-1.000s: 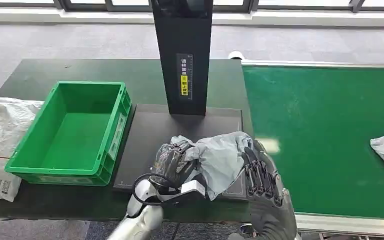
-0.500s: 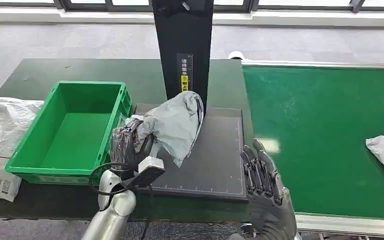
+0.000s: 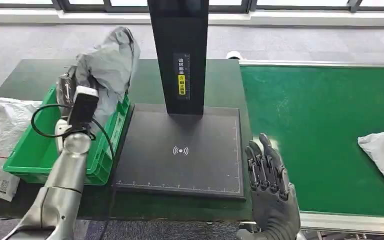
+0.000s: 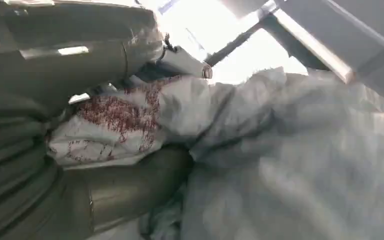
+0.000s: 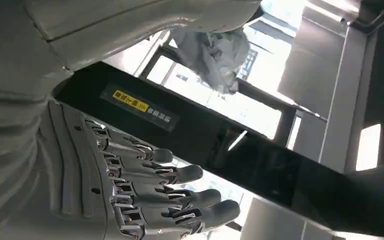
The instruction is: Moved the parcel from conveyor to table for the left to box.
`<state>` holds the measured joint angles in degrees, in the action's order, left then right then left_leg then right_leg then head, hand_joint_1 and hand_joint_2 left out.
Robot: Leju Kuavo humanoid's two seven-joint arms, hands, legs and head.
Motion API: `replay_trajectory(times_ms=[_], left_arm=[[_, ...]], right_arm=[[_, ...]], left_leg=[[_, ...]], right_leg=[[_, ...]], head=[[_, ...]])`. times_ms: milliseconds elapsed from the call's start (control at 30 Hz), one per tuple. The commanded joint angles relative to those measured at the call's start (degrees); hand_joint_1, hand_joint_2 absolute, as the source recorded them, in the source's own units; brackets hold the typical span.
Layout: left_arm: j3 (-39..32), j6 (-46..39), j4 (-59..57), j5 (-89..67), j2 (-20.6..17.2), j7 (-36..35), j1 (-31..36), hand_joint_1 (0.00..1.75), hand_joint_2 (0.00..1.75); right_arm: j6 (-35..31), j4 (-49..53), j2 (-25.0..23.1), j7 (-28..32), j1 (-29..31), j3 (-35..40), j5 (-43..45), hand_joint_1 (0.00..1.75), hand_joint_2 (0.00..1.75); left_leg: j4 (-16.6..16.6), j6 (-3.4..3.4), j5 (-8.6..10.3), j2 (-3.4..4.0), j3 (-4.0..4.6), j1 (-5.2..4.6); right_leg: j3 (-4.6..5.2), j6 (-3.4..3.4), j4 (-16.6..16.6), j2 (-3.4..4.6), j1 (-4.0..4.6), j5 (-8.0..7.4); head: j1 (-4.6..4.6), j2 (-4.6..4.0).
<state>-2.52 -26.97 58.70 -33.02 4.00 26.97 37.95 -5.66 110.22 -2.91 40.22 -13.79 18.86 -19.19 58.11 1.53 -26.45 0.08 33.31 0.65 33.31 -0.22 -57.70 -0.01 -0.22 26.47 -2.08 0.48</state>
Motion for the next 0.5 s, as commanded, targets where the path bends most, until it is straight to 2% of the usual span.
replay_trajectory(times_ms=[33, 67, 133, 200, 333, 367, 500], left_arm=[[-11.20, -6.46, -15.77, 1.44, -3.26, -1.92, 13.27, 1.75, 1.75], [-13.57, -7.61, -24.25, 1.80, -6.91, -1.36, 21.45, 1.75, 1.75], [-15.30, -5.44, -28.39, -0.56, -11.80, -7.69, 28.64, 1.75, 1.75], [-15.89, -5.92, -29.99, -1.91, -12.74, -8.80, 29.35, 1.75, 1.75], [-17.59, -6.98, -30.26, -0.94, -12.20, -7.46, 27.81, 1.75, 1.75], [-17.66, -7.41, -32.14, -2.16, -12.50, -9.45, 26.92, 1.75, 1.75], [-18.06, -7.62, -32.24, -1.95, -12.45, -8.68, 26.26, 1.75, 1.75]], right_arm=[[0.03, -4.70, 2.16, -0.22, 2.14, 1.22, 0.32, 0.00, 1.75], [0.59, -4.78, 1.61, -0.22, 2.38, 0.69, 0.17, 0.00, 1.75], [-0.13, -5.27, 1.77, -0.22, 2.99, 0.98, 0.66, 0.00, 1.75], [0.05, -5.31, 1.65, -0.22, 3.12, 0.75, 1.08, 0.00, 1.75], [0.00, -5.46, 1.66, -0.22, 3.31, 0.61, 1.23, 0.00, 1.75], [0.38, -5.96, 1.78, -0.22, 3.20, 0.45, 1.36, 0.00, 1.75], [0.19, -6.02, 1.95, -0.22, 3.26, 0.60, 1.49, 0.00, 1.75]], left_leg=[[-0.04, -0.04, 0.01, -0.01, -0.03, 0.01], [-0.11, -0.07, 0.04, 0.00, -0.06, 0.00], [0.15, -0.04, -0.01, 0.01, 0.19, 0.08], [0.30, -0.04, -0.01, 0.01, 0.42, 0.22], [-0.12, 0.08, 0.12, 0.67, 0.27, 0.10], [-0.08, 0.09, 0.12, 0.53, 0.25, 0.12], [-0.09, 0.07, 0.15, 0.29, 0.27, 0.15]], right_leg=[[-0.06, 0.02, 0.05, -0.02, 0.02, -0.02], [-0.08, 0.04, 0.11, 0.00, 0.01, -0.04], [0.13, 0.00, -0.10, 0.01, 0.09, -0.01], [0.30, -0.01, -0.24, 0.01, 0.17, -0.03], [0.49, -0.26, 0.01, 0.55, 0.11, -0.31], [0.44, -0.26, 0.00, 0.40, 0.14, -0.26], [0.38, -0.27, 0.03, 0.19, 0.14, -0.23]], head=[[0.00, 0.00], [0.00, 0.00], [-0.02, 0.00], [0.02, 0.00], [-0.02, 0.00], [-0.02, 0.00], [-0.02, 0.00]])
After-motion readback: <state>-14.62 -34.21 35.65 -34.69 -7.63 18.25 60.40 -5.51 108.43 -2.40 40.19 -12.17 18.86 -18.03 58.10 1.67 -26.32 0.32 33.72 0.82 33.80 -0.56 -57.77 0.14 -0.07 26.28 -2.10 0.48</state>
